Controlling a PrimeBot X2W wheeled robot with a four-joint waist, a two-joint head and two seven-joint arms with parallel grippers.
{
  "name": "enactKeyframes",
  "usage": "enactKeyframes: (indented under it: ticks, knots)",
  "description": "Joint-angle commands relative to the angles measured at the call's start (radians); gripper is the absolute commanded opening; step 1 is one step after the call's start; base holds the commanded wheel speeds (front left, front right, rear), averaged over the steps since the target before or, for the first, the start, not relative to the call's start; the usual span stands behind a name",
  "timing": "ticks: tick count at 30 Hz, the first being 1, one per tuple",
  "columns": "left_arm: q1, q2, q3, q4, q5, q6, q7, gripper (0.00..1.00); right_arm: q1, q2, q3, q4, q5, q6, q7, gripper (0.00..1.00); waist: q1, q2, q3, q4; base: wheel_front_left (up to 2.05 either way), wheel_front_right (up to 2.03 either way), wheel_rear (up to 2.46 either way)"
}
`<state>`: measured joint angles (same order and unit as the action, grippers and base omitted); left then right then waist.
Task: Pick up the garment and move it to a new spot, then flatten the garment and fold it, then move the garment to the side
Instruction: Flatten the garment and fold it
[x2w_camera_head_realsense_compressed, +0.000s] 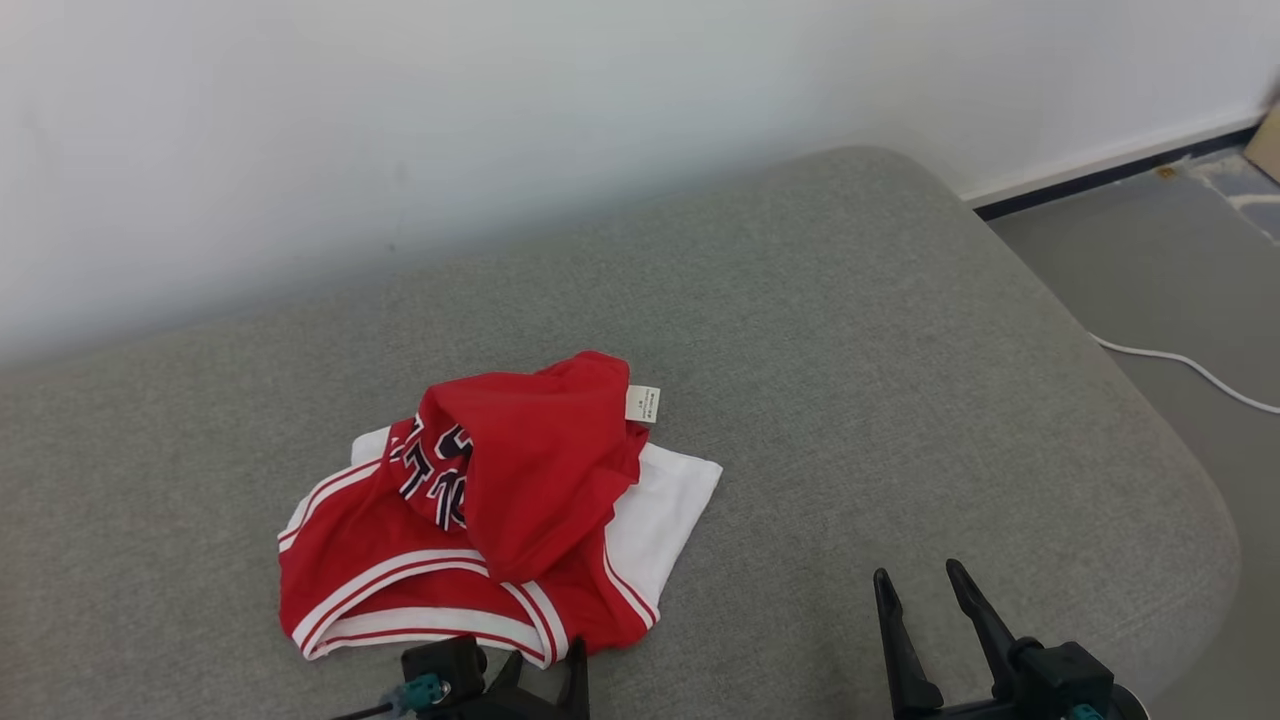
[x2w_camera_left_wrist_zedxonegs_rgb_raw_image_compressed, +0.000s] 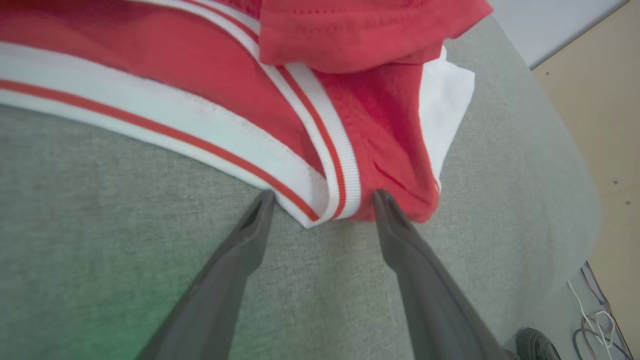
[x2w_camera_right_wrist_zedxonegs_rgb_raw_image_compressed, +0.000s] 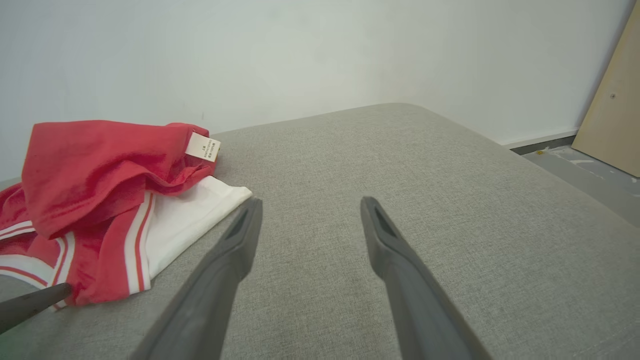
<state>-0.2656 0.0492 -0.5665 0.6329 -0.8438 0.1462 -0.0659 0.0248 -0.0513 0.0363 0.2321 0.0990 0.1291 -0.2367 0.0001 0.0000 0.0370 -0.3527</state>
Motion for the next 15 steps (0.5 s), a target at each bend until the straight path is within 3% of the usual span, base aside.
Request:
enactKeyframes:
  ticks: [1,7,8,9,10,15]
  knots:
    - [-0.008,0.002,-0.007,0.009,-0.003,0.005,-0.001,1.00,-0.009,0.002,0.003,-0.003,-0.001,0.003,0.001,1.00,-0.0001,0.0000,0.010,-0.009,0.00,0.00,0.00]
    - [-0.056,0.002,-0.089,0.081,-0.024,0.050,-0.041,1.00,-0.010,0.002,0.000,-0.006,0.008,0.003,-0.001,1.00,-0.0001,0.0000,0.016,-0.004,0.00,0.00,0.00]
    - [-0.068,0.002,-0.103,0.091,-0.021,0.057,-0.046,0.45,-0.011,0.002,-0.002,-0.006,0.011,0.003,-0.002,1.00,-0.0001,0.0000,0.018,-0.001,0.00,0.00,0.00]
    - [-0.080,0.003,-0.115,0.102,-0.019,0.061,-0.055,0.18,-0.013,0.002,-0.001,-0.006,0.013,0.003,-0.002,1.00,-0.0001,0.0000,0.020,0.003,0.00,0.00,0.00]
    - [-0.092,0.003,-0.127,0.113,-0.018,0.067,-0.061,0.00,-0.015,0.002,0.000,-0.006,0.014,0.003,-0.003,1.00,-0.0001,0.0000,0.021,0.007,0.00,0.00,0.00]
    - [-0.144,0.002,-0.176,0.159,-0.031,0.068,-0.098,0.00,-0.020,0.002,0.004,-0.004,0.025,0.003,-0.006,1.00,-0.0001,0.0000,0.027,0.027,0.00,0.00,0.00]
